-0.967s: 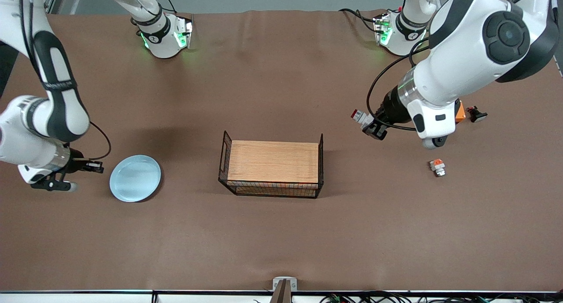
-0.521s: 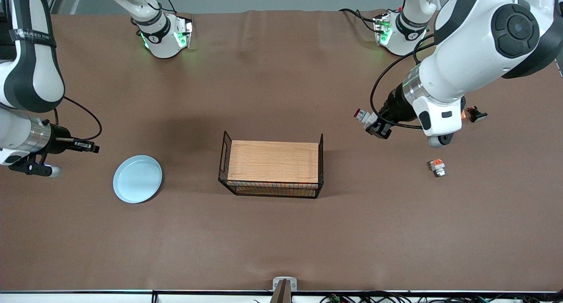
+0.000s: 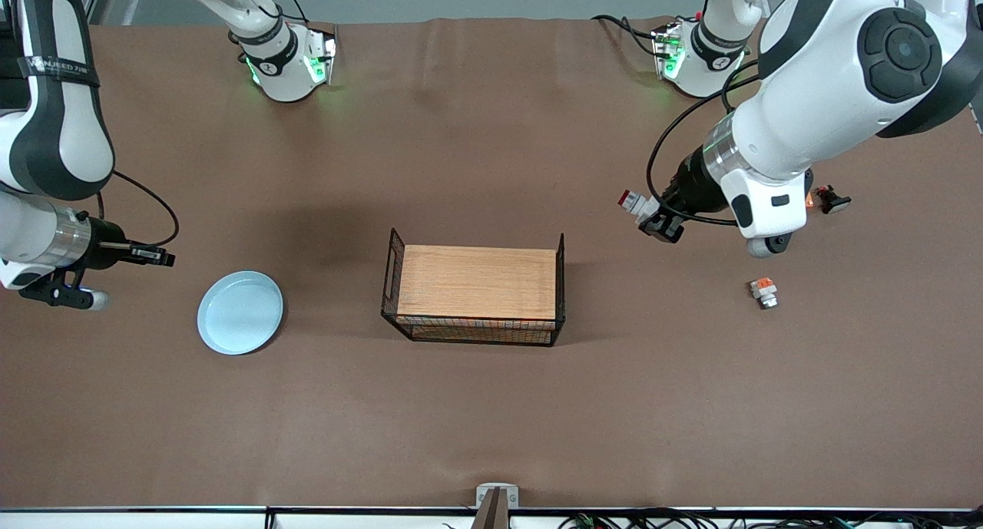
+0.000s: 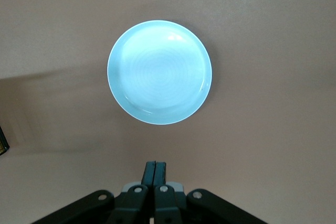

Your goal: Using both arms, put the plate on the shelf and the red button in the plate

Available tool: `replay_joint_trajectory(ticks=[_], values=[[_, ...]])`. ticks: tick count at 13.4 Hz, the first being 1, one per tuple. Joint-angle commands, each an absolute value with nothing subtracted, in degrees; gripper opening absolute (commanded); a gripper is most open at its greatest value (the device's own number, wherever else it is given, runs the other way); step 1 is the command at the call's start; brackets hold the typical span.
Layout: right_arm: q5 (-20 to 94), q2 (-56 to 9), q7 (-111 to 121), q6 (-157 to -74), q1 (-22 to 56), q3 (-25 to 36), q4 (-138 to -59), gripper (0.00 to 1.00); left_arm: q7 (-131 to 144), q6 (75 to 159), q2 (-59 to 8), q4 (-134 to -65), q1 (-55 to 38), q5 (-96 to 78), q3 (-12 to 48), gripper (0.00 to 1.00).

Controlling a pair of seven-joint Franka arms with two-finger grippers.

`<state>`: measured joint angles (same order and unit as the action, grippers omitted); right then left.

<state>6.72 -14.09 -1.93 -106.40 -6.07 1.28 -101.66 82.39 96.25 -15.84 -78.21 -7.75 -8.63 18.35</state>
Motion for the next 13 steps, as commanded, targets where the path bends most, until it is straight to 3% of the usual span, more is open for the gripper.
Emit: replay_joint_trajectory(ticks=[1, 6, 7, 9, 11, 13], values=[[7.47, -14.76, -1.67, -109.93, -7.03, 1.05, -102.04, 0.0, 82.97, 96.06, -15.29, -78.49, -7.65, -8.88, 18.46, 0.3], [9.13, -22.66, 10.34, -121.62, -11.59, 1.05, -101.95, 0.02, 82.62, 96.06, -15.47, -78.49, -7.65, -8.88, 18.46, 0.3], [10.62, -24.07, 13.24, -123.03, -12.3, 1.05, -101.87, 0.15, 82.62, 96.06, -15.47, -78.49, -7.65, -8.88, 18.46, 0.3], [12.56, -26.88, 17.3, -125.93, -13.44, 1.05, -101.6, 0.3, 82.53, 96.15, -15.73, -78.49, -7.73, -8.88, 18.46, 0.3], [12.83, -28.91, 18.81, -129.09, -13.54, 1.05, -101.6, 0.78, 82.36, 96.5, -15.82, -78.57, -7.73, -8.79, 18.46, 0.3], [14.93, -30.84, 19.59, -130.6, -13.53, 0.97, -101.6, 0.89, 82.35, 97.11, -15.82, -78.66, -7.65, -8.53, 18.46, 0.3]])
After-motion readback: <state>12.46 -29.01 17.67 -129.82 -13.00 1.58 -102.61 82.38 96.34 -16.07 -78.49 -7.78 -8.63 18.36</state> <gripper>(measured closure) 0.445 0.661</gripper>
